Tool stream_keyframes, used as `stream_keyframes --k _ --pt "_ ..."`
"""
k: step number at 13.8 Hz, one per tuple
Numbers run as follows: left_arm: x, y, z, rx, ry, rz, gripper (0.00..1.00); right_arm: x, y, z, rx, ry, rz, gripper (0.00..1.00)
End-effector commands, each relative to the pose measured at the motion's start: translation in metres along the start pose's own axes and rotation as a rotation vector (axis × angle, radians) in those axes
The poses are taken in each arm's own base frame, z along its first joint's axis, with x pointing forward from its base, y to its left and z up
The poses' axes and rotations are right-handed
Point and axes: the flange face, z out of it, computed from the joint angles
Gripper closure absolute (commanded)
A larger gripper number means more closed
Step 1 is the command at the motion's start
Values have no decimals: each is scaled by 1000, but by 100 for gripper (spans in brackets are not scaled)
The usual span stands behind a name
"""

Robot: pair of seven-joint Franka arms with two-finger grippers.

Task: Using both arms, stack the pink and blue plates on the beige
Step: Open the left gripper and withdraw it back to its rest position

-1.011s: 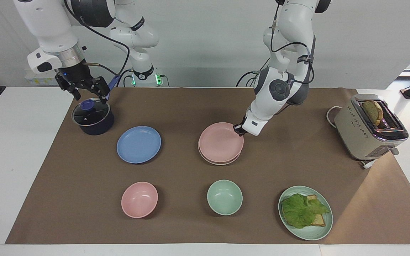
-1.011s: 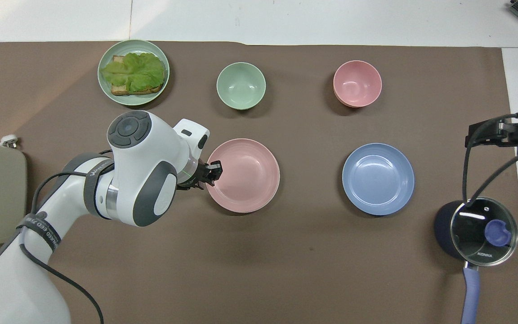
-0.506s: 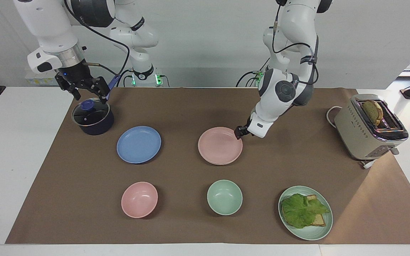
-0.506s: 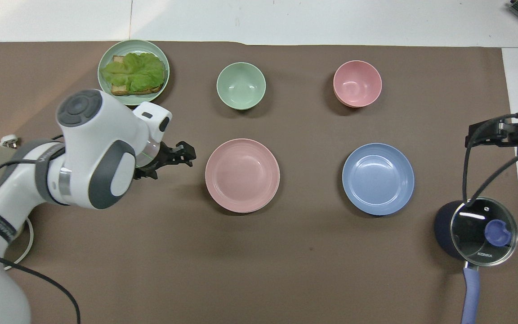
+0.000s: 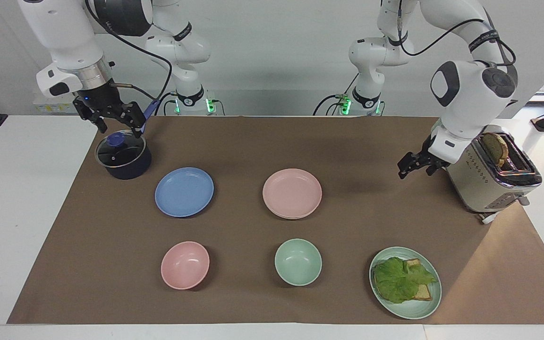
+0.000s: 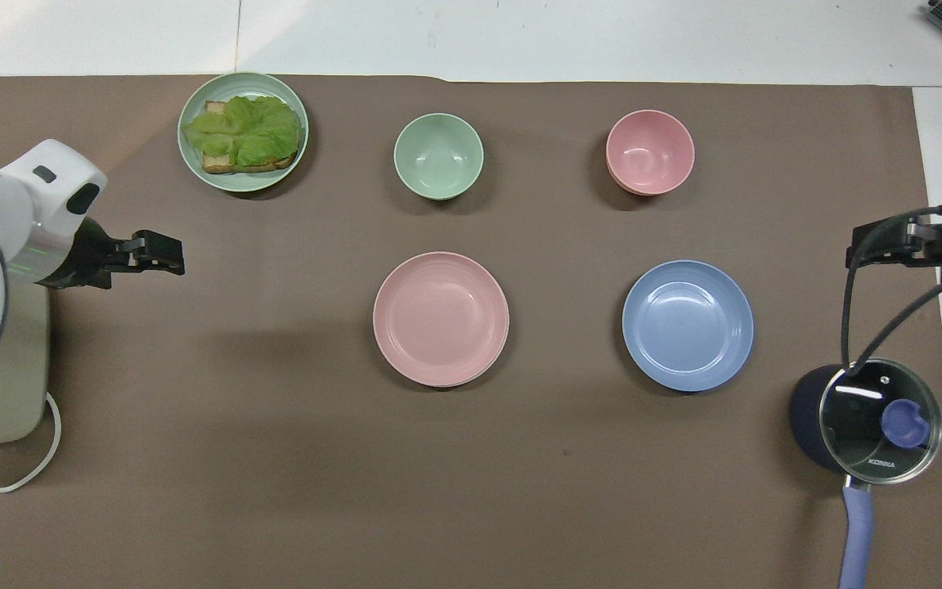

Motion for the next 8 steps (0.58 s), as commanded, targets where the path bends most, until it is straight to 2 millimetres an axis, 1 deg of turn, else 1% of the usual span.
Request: stream_keyframes --k 1,4,7,8 --pt "-11 -3 -44 32 13 35 0 -2 2 -3 7 3 -7 0" --pt "-11 6 -91 65 28 60 0 -2 2 -3 7 3 -7 0" --pt "-15 7 -123 63 45 61 0 -2 2 -3 7 3 -7 0" --pt "-16 7 -129 63 51 61 0 -2 1 -3 8 2 -7 0"
